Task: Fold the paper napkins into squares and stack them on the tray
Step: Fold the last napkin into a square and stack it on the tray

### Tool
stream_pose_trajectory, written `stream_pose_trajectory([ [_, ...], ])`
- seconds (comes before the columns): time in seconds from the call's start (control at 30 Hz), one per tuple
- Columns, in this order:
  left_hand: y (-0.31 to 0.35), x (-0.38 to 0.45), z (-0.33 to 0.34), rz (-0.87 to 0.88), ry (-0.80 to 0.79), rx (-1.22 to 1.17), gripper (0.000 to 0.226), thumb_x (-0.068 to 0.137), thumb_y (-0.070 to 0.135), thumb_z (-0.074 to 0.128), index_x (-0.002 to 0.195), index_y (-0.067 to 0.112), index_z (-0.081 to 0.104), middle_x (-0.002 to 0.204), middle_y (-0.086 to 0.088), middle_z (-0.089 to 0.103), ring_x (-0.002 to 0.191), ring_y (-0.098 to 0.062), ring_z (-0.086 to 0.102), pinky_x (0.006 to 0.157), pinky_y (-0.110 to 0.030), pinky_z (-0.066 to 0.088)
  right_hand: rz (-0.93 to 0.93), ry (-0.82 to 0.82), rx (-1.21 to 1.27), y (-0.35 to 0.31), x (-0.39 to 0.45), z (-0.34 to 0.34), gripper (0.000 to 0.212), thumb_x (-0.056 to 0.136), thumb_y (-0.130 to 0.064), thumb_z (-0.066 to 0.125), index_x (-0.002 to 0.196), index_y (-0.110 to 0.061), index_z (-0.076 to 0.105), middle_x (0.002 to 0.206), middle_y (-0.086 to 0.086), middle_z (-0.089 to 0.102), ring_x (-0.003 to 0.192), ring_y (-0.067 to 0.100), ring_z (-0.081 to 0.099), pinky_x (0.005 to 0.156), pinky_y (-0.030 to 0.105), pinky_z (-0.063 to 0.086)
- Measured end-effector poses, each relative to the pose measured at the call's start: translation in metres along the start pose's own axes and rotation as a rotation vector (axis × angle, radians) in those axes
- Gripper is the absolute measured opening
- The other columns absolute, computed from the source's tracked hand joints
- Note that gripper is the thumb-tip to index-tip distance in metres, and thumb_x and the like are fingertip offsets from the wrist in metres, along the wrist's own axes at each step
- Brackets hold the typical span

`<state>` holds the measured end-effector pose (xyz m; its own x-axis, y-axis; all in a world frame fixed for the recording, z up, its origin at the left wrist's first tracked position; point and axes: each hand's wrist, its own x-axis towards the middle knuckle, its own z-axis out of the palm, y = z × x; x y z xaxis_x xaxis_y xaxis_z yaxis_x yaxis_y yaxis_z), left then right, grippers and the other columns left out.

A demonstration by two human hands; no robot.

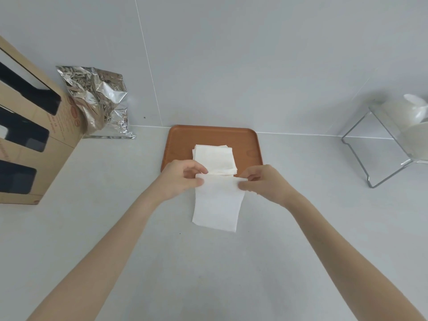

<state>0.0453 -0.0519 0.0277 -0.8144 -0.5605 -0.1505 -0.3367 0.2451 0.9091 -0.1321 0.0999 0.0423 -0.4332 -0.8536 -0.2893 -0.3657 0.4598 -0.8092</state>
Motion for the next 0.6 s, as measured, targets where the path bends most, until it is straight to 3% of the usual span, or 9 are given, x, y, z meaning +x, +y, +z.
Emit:
stream_pose_trajectory([
  [0.1,0.01,-0.009,-0.003,0.035,-0.024,-0.004,0.014,0.073,0.008,0.07,0.076,0.022,0.067,0.074,0.004,0.067,0.073,-0.012,0.061,0.075,-0.025,0.046,-0.04,-0.024,0.009,-0.006,-0.017,-0.009,0.01,0.074,-0.019,0.071,0.071,-0.023,0.063,0.062,-0.004,0.052,0.055,0.006,0.046,0.062,0.023,0.036],
  [0.23,0.023,-0.027,-0.009,0.067,-0.085,-0.031,0.017,0.069,0.007,0.074,0.065,0.022,0.067,0.057,0.012,0.068,0.06,-0.004,0.061,0.063,-0.013,0.049,-0.099,-0.111,0.051,-0.012,-0.04,-0.015,0.006,0.074,-0.015,0.072,0.073,-0.015,0.067,0.069,0.006,0.061,0.065,0.016,0.051,0.066,0.029,0.038],
  [0.37,0.033,-0.037,-0.014,0.09,-0.097,-0.145,0.009,0.063,0.011,0.074,0.07,0.014,0.069,0.068,0.0,0.07,0.067,-0.01,0.064,0.067,-0.014,0.051,-0.136,-0.126,0.18,-0.015,-0.049,-0.022,0.006,0.076,-0.012,0.071,0.072,-0.016,0.068,0.053,-0.009,0.059,0.054,0.008,0.051,0.054,0.011,0.038],
  [0.43,0.029,-0.034,-0.014,0.076,-0.084,-0.155,0.009,0.067,0.008,0.073,0.076,0.01,0.069,0.074,-0.005,0.07,0.07,-0.011,0.065,0.07,-0.014,0.052,-0.125,-0.123,0.178,-0.01,-0.042,-0.022,0.004,0.079,-0.015,0.068,0.076,-0.013,0.07,0.054,-0.012,0.061,0.056,0.007,0.052,0.053,0.009,0.037],
  [0.6,-0.005,-0.016,0.0,-0.004,0.02,-0.048,0.008,0.072,0.011,0.071,0.076,0.018,0.072,0.064,0.013,0.071,0.071,-0.004,0.066,0.072,-0.012,0.051,-0.044,-0.014,0.199,0.02,-0.014,-0.002,0.005,0.08,-0.014,0.067,0.077,-0.015,0.071,0.063,-0.005,0.063,0.054,0.0,0.055,0.052,0.005,0.038],
])
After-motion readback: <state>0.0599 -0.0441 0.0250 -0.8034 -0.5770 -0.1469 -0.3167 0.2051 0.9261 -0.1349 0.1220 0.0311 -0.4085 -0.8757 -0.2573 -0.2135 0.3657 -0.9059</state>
